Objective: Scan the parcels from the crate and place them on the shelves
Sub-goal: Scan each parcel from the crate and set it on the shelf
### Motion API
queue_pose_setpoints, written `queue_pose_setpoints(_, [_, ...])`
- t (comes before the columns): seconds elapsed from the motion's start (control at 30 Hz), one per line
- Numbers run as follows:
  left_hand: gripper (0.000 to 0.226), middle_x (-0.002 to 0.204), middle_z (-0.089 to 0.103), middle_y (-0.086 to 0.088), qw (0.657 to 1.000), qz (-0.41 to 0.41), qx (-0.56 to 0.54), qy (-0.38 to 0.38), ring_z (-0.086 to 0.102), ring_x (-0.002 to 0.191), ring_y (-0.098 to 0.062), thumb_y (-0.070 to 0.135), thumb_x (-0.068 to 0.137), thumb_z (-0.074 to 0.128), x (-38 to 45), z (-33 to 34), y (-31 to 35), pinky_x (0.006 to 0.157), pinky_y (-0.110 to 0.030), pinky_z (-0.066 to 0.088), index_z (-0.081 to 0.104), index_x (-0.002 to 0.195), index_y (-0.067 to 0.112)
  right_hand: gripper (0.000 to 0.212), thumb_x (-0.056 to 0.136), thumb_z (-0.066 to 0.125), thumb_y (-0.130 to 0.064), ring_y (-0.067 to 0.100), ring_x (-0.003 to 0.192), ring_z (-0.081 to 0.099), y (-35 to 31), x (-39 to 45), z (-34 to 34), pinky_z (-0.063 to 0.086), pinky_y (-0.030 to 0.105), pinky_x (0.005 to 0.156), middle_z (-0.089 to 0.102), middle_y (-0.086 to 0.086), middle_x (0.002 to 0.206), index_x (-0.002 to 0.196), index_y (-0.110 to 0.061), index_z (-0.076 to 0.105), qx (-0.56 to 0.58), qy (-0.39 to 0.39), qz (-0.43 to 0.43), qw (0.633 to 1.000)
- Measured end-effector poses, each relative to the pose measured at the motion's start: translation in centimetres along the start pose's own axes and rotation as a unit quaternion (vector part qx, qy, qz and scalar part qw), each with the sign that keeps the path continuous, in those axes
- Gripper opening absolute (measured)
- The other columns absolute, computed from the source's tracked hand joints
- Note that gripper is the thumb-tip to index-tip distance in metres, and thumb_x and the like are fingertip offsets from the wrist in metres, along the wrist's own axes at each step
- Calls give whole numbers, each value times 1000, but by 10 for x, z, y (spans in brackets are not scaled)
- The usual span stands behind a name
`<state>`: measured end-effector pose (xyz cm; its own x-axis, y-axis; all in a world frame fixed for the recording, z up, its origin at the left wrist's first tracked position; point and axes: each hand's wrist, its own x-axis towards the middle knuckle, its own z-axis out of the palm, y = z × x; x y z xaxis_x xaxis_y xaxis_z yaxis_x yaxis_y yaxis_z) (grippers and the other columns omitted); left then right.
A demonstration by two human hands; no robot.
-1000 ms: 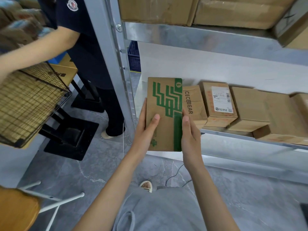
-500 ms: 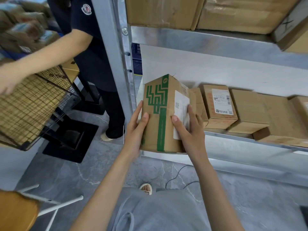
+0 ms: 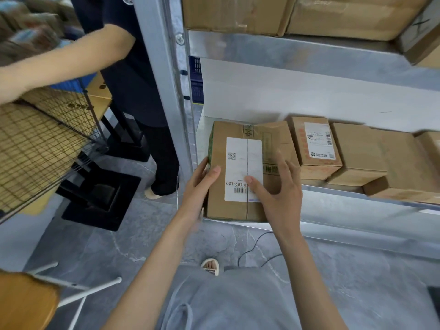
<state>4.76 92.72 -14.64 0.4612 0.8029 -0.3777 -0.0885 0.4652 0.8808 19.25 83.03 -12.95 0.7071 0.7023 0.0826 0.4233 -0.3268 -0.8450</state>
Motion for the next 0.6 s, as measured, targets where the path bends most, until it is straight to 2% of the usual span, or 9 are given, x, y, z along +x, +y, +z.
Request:
queue_pose_setpoints(0.13, [71, 135, 70, -3, 1000, -5, -22, -15, 67, 123, -22, 43, 88, 76, 6, -9, -6, 106, -47, 52, 49, 152, 26, 87, 86, 78, -31, 8, 140, 41, 5, -1, -4, 39, 47, 115, 43, -16, 151, 156, -39, 27, 117, -35, 1, 993])
queue_pose_setpoints(0.2, [71, 135, 70, -1, 1000, -3, -22, -19, 67, 123, -21, 42, 87, 70, 8, -11, -7, 102, -43, 56, 48, 153, 28, 91, 87, 76, -25, 1, 136, 46, 7, -4, -3, 45, 38, 111, 46, -24, 149, 157, -42, 20, 196, -68, 34, 978])
queue_pose_setpoints(0.27, [68, 131, 72, 0, 999, -4, -30, -17, 70, 118, -19, 41, 87, 69, 9, -13, -8, 91, -35, 61, 49, 151, 30, 90, 90, 74, -23, -7, 127, 52, 11, -7, -1, 51, 23, 101, 53, -34, 137, 157, -45, 18, 246, -99, 66, 962])
queue_pose_setpoints(0.33, [66, 129, 73, -1, 999, -19, -38, -11, 71, 115, -20, 43, 86, 67, 8, -15, -10, 84, -31, 62, 53, 148, 29, 83, 92, 71, -25, -7, 122, 56, 16, -7, -1, 50, 12, 91, 59, -33, 131, 155, -48, 22, 278, -122, 95, 948])
queue_pose_setpoints(0.43, [65, 123, 75, -5, 996, -65, -57, -2, 73, 112, -24, 52, 82, 70, 6, -18, -17, 78, -34, 63, 59, 140, 25, 74, 91, 67, -38, -8, 119, 59, 16, -5, -2, 50, 9, 85, 60, -33, 130, 149, -59, 25, 295, -149, 117, 936])
queue_pose_setpoints(0.53, [67, 117, 77, -4, 993, -94, -70, 8, 76, 102, -20, 56, 75, 78, 5, -19, -22, 69, -32, 62, 62, 132, 26, 70, 89, 65, -45, -8, 120, 57, 16, -6, -3, 51, 11, 87, 57, -35, 132, 143, -68, 27, 293, -149, 126, 936])
queue_pose_setpoints(0.6, [56, 118, 77, -5, 991, -109, -75, 5, 76, 102, -20, 54, 78, 76, 6, -17, -24, 69, -32, 62, 65, 126, 28, 70, 89, 66, -45, -3, 122, 58, 17, -10, -5, 53, 16, 92, 58, -31, 133, 143, -68, 27, 298, -145, 130, 934])
